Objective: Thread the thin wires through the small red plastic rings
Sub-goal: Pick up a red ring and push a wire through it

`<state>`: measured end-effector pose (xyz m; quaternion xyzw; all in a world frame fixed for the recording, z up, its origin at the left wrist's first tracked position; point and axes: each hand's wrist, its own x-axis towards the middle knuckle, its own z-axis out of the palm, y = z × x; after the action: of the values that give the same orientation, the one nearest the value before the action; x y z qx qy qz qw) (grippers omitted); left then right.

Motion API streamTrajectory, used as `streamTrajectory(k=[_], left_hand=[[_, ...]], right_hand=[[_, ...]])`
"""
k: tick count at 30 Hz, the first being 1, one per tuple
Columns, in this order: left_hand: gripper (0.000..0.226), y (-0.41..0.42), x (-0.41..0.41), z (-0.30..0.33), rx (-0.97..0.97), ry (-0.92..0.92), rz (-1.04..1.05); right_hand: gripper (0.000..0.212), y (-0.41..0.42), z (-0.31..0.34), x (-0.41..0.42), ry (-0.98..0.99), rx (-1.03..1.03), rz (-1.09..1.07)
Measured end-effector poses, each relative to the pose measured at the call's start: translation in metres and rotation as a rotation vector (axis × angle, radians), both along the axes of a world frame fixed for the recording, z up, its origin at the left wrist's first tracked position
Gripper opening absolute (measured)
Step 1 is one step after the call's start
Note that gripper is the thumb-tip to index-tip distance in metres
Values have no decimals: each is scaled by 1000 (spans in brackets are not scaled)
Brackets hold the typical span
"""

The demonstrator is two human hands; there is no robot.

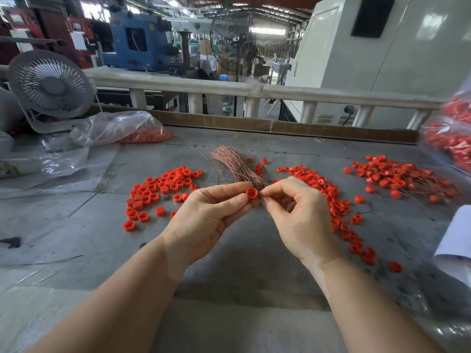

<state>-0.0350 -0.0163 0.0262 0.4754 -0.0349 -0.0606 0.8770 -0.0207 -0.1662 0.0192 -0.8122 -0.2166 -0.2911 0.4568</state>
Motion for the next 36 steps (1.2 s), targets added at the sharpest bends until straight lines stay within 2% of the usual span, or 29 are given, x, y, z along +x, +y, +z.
streamTrajectory(k=[15,36], left_hand=[[24,0,0,-1,-25,-6,-1],[21,0,0,-1,-45,-6,14]], right_hand=[[22,0,0,1,49,71,37],[17,0,2,-3,89,49,67]])
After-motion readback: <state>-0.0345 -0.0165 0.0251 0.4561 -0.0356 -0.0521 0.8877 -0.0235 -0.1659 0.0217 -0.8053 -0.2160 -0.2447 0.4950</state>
